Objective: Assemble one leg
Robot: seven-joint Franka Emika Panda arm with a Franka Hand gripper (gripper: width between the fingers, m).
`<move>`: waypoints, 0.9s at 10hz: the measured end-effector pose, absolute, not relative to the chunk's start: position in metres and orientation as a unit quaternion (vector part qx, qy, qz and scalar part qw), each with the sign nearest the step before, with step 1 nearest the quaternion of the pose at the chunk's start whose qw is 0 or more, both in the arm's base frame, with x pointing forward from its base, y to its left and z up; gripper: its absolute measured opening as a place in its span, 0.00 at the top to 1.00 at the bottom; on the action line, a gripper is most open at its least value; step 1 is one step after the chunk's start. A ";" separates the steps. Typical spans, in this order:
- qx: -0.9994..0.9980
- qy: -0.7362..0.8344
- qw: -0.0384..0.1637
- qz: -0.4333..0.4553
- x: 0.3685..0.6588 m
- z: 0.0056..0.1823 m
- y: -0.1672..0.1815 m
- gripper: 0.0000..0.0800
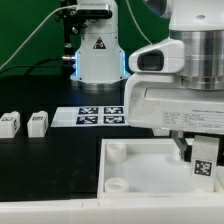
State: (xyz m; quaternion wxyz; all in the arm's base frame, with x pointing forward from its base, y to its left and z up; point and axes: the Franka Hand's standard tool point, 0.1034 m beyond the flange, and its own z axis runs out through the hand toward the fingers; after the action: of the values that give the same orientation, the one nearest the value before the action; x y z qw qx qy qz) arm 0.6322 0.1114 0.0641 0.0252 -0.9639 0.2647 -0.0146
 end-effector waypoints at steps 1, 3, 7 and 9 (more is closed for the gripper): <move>-0.953 0.303 0.014 -0.014 0.631 0.065 0.105 0.64; -0.938 0.346 0.001 -0.018 0.629 0.065 0.095 0.63; -0.940 0.341 -0.001 -0.019 0.629 0.064 0.094 0.62; -0.940 0.340 0.000 -0.018 0.629 0.065 0.095 0.39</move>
Offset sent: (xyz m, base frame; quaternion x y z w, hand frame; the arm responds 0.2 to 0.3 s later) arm 0.0000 0.0000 0.0000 0.0000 0.0000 0.0899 0.9960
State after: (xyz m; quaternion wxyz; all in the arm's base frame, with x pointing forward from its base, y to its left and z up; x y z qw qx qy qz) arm 0.6290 0.0953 0.0645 -0.0003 -0.9401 0.3404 -0.0182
